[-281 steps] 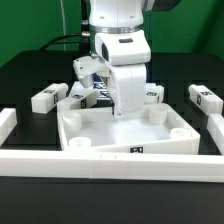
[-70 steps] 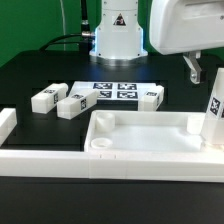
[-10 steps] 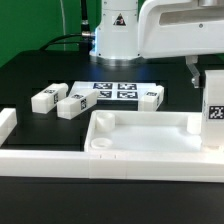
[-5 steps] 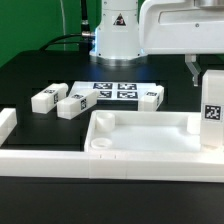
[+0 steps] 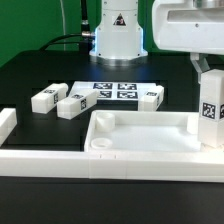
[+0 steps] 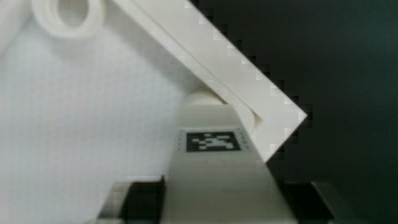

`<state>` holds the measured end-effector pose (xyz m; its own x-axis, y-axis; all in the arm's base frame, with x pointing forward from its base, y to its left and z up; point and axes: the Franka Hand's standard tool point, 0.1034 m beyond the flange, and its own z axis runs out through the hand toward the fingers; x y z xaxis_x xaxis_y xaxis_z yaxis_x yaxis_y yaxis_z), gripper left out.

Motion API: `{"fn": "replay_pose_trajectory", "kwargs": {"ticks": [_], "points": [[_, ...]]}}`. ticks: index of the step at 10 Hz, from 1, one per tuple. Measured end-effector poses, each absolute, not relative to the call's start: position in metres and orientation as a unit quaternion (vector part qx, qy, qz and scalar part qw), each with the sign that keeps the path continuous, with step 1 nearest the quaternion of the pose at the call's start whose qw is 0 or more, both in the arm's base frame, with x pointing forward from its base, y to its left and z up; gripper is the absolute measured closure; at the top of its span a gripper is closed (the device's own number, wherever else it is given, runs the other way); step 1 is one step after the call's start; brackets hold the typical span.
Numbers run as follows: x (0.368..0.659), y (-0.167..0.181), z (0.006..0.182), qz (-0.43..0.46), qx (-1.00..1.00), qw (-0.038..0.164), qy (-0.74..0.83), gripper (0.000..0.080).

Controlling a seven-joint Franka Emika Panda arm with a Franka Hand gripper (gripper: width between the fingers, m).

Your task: Assemble desk

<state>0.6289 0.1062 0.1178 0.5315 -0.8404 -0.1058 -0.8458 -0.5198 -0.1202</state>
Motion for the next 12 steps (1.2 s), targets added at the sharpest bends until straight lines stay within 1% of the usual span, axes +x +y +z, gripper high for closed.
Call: {"fn": "replay_pose_trajectory", "kwargs": {"ticks": [3,5,6,7,8,9,12], "points": [[0.6293,0.1128,0.1169,0.038,-0.793,0.101,0.600,0.0506],[0.6291,0.1139,0.1169,0.038,-0.797,0.101,0.594,0.0506],[0.6290,0.1138,0.1168,0.036,-0.810,0.102,0.577,0.0312],[0.6258,0.1146,0.1174,0.046,-0.834,0.087,0.542,0.0312],[0.6290,0.1172,0.1195,0.043,-0.861,0.081,0.501,0.0186],[0.6297,0.1157,0.1181,0.036,-0.880,0.085,0.466,0.0161],[0.6292,0.1153,0.1171,0.026,-0.928,0.087,0.363,0.0150]]}}
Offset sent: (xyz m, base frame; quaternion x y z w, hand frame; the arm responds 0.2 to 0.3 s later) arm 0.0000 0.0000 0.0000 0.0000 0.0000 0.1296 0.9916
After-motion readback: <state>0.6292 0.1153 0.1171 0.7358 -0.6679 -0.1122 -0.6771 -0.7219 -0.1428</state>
